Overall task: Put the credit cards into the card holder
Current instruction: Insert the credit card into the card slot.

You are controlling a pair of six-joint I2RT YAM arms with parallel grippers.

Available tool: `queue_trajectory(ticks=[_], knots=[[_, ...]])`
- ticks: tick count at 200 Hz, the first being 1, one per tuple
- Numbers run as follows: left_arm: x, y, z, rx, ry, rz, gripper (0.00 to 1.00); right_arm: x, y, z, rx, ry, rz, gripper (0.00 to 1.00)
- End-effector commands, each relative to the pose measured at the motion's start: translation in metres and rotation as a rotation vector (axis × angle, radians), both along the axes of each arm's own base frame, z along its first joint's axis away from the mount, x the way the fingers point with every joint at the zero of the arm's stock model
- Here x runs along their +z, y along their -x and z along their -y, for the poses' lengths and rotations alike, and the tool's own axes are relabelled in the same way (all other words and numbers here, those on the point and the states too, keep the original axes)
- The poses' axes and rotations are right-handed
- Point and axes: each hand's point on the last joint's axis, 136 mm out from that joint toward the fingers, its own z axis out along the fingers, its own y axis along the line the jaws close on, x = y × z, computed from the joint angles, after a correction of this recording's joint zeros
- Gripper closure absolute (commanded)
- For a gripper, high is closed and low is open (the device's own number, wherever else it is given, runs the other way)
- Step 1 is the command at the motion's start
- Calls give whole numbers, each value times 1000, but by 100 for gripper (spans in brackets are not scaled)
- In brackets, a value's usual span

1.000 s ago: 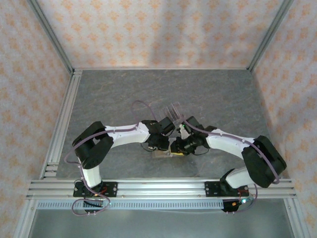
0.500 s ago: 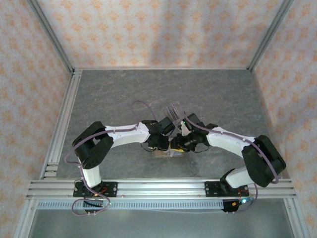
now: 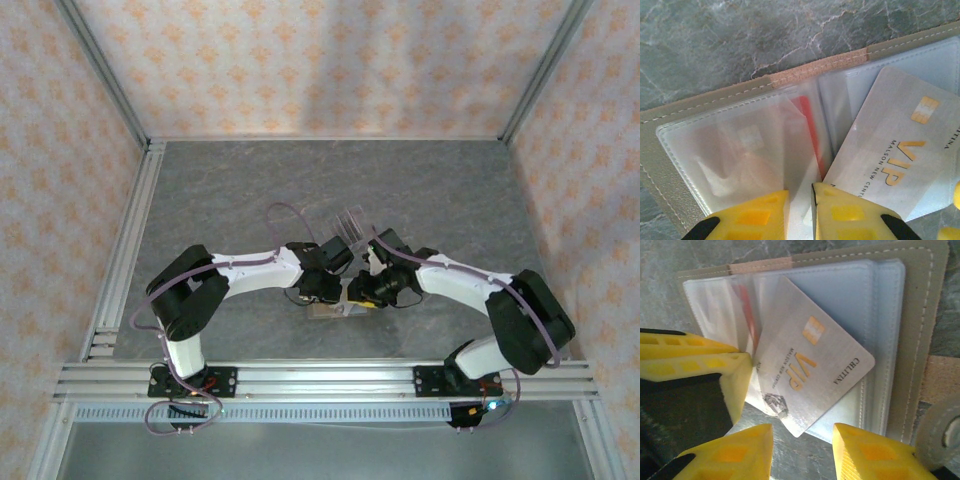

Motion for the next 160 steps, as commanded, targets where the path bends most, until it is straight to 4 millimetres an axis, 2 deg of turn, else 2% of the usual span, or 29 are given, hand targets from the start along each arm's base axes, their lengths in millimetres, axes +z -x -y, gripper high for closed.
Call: queue_trajectory(ticks=[1,120,160], knots=[[-6,3,-6,-6,-32,-1,80,-3,-6,5,-4,49,10,63],[-8,4,-6,-4,-36,-5,80,-7,-23,-2,-56,48,14,62],[-8,4,-6,-7,-36,-5,81,-3,-27,-7,-68,22,25,63]])
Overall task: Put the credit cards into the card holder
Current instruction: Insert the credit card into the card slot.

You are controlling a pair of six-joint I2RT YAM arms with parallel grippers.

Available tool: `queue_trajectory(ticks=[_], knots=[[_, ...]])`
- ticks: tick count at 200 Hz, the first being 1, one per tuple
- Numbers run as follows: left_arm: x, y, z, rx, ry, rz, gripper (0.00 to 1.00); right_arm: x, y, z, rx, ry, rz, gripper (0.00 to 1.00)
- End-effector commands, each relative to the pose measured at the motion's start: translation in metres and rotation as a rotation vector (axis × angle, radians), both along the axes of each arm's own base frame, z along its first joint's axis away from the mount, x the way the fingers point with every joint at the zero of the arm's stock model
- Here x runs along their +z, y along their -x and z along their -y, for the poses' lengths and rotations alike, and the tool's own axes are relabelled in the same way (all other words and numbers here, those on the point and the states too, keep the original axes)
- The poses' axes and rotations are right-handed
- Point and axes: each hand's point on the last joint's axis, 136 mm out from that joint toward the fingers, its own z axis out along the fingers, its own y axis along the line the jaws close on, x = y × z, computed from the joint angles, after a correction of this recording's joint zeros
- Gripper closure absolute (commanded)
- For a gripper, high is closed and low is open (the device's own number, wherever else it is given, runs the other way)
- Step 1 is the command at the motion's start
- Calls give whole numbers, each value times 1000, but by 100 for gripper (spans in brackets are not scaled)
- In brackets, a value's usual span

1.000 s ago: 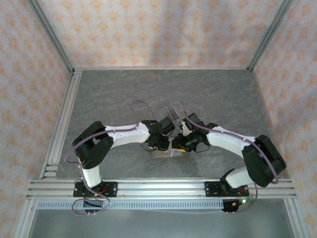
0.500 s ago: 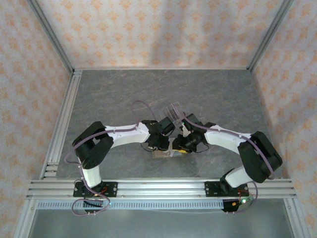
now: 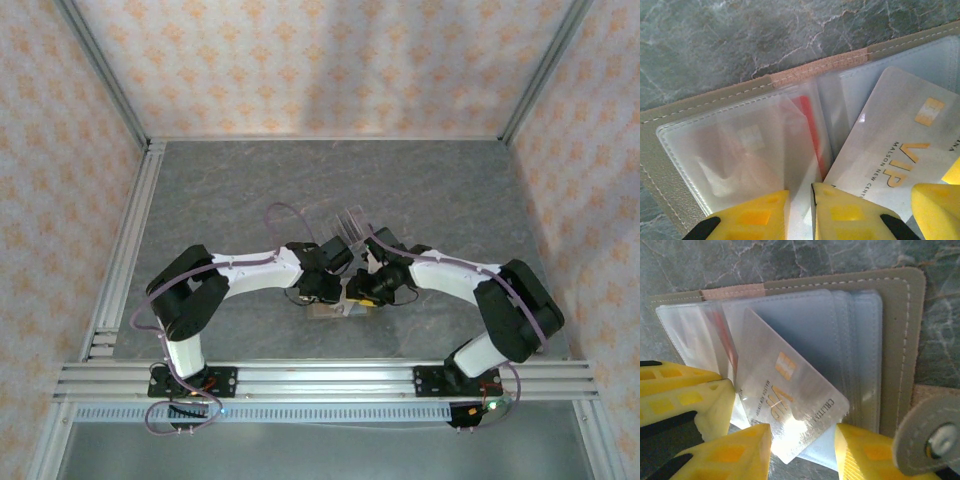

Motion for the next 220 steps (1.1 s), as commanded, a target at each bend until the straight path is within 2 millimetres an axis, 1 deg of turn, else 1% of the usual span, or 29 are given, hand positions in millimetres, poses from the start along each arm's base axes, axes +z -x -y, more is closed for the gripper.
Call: queue_trajectory(ticks=[1,50,122,157,220], knots=[[-7,4,-6,-7,-35,-4,81,9,-17,-6,-31,-17,46,63],[-8,4,-6,-6,-36,-3,81,20,-26,-15,-41,-56,68,69],[-7,4,-7,-5,-37,1,81,24,-25,-20,-42,-105,70,81],[-4,4,-7,-2,-31,5,81,25,-24,-22,-42,-128,77,87],[4,3,-7,-2,-22,14,81,17,-20,-21,-43,-127,68,100]])
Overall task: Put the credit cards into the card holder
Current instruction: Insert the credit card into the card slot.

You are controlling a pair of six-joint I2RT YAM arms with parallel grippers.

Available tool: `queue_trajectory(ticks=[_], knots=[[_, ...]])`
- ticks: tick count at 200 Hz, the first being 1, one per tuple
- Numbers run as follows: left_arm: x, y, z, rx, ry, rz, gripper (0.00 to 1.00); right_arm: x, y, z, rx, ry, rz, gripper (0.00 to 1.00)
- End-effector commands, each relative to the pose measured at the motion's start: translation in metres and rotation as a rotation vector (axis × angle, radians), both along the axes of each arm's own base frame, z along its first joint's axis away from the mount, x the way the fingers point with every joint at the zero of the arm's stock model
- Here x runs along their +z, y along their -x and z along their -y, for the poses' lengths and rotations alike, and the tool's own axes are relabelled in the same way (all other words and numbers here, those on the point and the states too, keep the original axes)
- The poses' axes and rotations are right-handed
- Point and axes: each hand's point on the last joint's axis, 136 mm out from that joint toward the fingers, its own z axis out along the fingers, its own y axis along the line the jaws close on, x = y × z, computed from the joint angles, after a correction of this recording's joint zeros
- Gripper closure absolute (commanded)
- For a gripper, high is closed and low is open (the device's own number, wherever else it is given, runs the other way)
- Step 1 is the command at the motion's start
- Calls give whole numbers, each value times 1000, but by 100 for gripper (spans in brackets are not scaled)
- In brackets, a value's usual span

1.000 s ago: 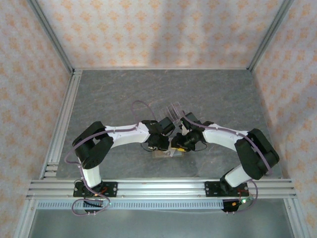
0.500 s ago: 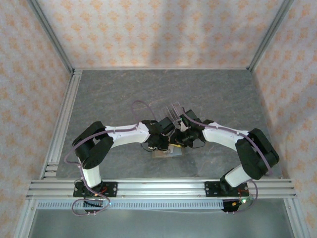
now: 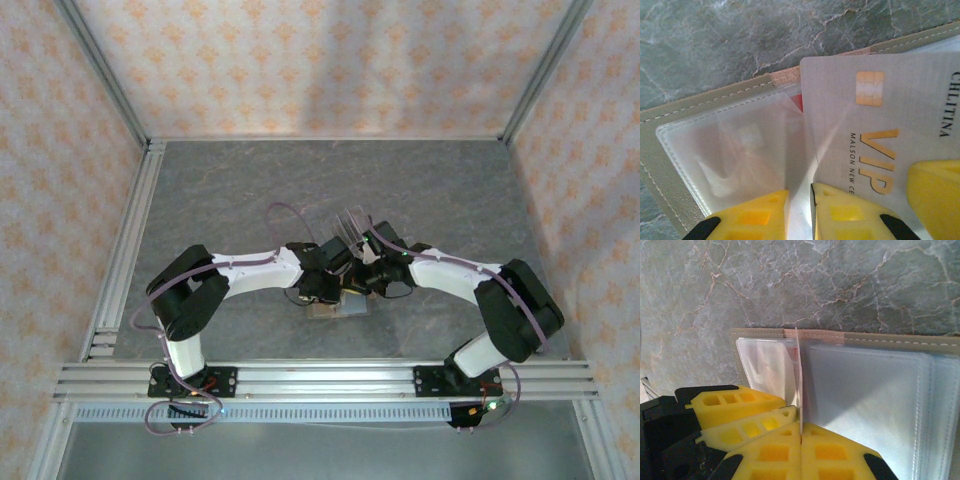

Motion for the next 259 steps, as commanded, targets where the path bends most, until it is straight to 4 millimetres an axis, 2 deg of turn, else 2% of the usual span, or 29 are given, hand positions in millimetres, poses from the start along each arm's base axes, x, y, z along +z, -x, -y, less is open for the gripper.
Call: queue_trajectory(ticks=[1,43,75,108,144,219,259], knots=[[5,3,-7,-2,-21,15,81,-3,3,4,-6,0,4,100],[40,-2,-10,2,27,64,78,-7,10,9,9,13,2,100],[54,-2,-28,46,63,75,76,-10,13,9,23,5,5,100],[43,2,-55,96,36,50,78,-10,13,7,30,-15,18,100],[30,6,-66,110,7,28,81,-14,15,6,49,-32,21,100],[4,10,-62,102,-19,-28,83,-20,23,9,69,-47,41,100],[0,8,-62,99,-32,-35,84,-16,23,7,83,-59,50,100]])
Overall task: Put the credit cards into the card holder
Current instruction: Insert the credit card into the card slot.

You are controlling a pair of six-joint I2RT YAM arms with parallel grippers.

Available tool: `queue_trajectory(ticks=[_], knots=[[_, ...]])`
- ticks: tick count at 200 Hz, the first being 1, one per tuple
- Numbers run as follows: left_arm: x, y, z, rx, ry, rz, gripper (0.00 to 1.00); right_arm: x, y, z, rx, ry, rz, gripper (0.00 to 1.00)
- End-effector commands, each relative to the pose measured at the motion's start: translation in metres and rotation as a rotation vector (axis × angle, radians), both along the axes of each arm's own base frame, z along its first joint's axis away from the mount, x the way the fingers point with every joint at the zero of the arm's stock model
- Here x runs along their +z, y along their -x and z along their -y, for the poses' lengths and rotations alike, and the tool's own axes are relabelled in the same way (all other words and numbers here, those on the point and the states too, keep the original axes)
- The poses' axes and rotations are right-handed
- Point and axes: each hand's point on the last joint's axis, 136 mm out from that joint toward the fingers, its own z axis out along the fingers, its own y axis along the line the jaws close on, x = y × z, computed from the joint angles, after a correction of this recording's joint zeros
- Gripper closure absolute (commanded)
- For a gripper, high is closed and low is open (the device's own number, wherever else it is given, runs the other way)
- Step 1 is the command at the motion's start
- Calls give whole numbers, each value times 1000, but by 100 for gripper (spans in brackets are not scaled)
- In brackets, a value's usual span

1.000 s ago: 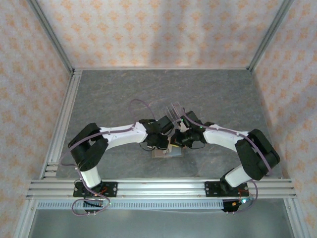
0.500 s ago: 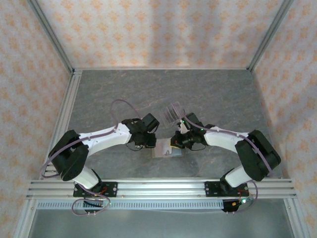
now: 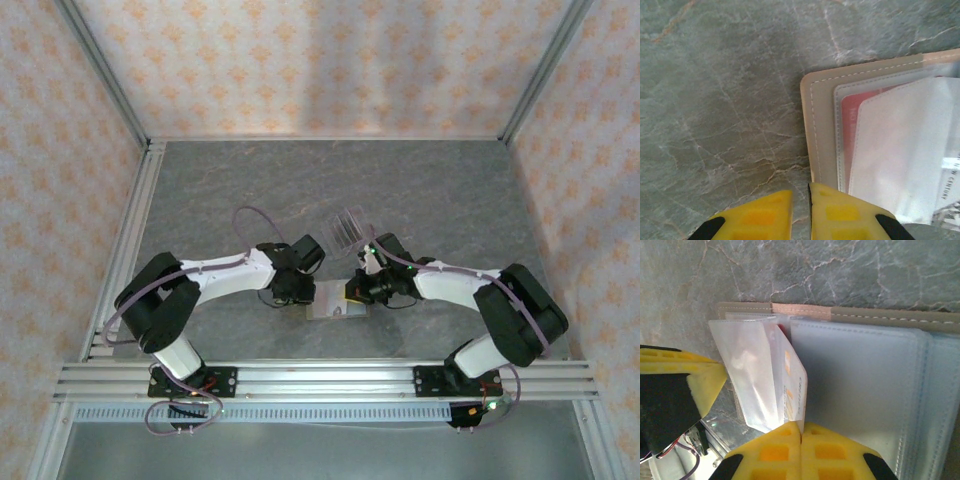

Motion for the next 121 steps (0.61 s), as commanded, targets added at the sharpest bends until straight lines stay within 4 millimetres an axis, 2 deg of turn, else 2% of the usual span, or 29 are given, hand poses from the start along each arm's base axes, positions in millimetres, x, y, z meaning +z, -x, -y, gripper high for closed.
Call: queue_trajectory(ticks=[1,121], knots=[[0,-2,2,-5,4,0,83,-1,4,4,17,11,12,100],[-20,5,-11,2,-71,-37,85,9,2,0,79,19,25,100]])
